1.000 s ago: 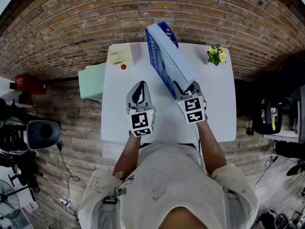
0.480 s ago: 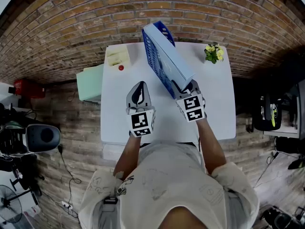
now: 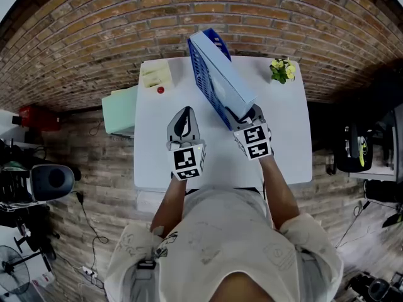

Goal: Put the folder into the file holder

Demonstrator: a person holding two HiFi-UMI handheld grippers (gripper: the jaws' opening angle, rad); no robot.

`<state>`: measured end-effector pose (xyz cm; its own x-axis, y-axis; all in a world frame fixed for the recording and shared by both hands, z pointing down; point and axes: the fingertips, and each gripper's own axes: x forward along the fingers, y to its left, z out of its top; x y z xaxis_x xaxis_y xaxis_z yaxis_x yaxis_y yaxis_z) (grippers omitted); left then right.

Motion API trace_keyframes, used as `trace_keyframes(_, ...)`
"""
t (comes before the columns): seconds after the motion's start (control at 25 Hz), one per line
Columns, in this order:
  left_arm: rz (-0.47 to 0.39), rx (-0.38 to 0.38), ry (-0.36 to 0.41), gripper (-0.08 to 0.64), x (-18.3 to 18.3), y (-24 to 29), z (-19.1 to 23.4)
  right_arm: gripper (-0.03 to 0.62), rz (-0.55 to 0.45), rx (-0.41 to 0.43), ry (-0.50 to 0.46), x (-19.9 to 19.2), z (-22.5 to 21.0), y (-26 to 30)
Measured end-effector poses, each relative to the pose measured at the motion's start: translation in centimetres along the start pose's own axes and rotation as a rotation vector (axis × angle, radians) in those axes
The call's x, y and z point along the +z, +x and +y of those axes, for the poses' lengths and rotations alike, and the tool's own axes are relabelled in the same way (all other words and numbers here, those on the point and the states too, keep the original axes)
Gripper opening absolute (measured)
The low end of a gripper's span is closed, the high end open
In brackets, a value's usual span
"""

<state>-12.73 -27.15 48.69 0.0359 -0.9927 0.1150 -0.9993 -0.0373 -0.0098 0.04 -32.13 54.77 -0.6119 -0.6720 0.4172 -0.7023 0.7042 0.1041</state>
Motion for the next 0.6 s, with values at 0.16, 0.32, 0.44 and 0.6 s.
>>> trace_keyframes(0.16,-0.006,0.004,0.002,0.008,0.2,-0.1,0.2,0.276,-0.033,-0.012,0.005,0.8,0.0,-0.6)
trace_keyframes(0.32,-0.010,0.005,0.004,0.008,0.3,-0.2,0.4,0.305,-0.095,-0.023,0.026,2.8,-0.5,-1.9)
trace_keyframes(0.44,-0.016,0.001,0.007,0.008,0.4,-0.2,0.3,0.310,-0.171,-0.037,0.022,5.6,-0.9,-3.6)
trace_keyframes(0.6,-0.015,-0.002,0.006,0.008,0.5,-0.2,0.4,0.314,-0.287,-0.060,-0.001,10.0,-1.3,-6.2)
